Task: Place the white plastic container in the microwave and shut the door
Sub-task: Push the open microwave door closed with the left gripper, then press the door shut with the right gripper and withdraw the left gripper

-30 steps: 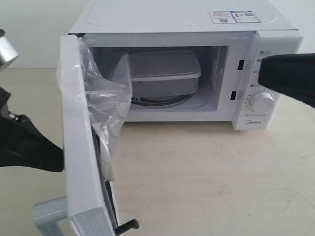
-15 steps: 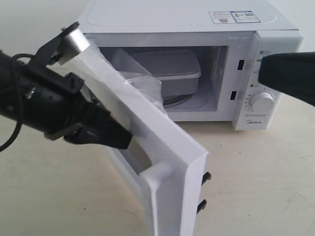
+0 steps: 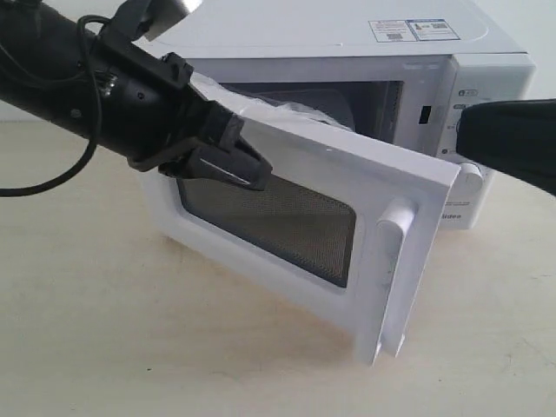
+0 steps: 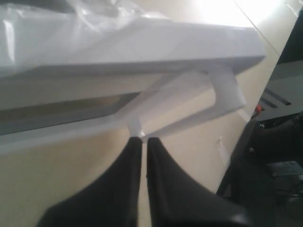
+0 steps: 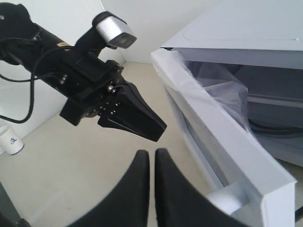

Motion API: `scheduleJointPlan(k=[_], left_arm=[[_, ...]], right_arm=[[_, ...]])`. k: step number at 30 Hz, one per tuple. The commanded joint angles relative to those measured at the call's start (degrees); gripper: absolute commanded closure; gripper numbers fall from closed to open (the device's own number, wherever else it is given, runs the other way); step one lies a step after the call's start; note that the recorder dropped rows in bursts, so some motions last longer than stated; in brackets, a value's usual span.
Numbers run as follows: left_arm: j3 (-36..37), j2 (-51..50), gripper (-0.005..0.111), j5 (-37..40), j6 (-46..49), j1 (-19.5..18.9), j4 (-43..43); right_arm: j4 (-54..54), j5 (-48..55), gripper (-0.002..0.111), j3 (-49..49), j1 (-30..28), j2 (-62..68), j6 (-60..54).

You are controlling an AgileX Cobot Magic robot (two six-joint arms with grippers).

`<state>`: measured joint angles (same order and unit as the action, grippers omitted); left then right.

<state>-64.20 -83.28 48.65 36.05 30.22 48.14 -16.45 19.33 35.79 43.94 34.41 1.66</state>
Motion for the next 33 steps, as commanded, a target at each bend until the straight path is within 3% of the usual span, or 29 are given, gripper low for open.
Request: scheduleJointPlan(k=[1, 8, 20, 33], left_arm=[[-0.49, 2.91, 0.102, 1.13, -1.07, 0.42, -4.08], [-0.49, 10.35, 0.102, 2.53, -9.39, 0.42, -13.34], [-0.49, 27.46, 0.102, 5.32, -13.98, 0.42, -13.74], [3.61, 33.59, 0.102, 5.15, -14.21, 0.42, -14.53]], right_arm=[[2.21, 0.51, 0.108, 0.32, -0.02, -0.53, 0.29], [7.51, -3.81, 0.108, -0.13, -0.02, 5.07, 7.04], [6.78, -26.90, 0.108, -1.71, -0.15, 29.32, 8.22], [6.10, -30.52, 0.108, -1.71, -9.61, 33.77, 7.46]])
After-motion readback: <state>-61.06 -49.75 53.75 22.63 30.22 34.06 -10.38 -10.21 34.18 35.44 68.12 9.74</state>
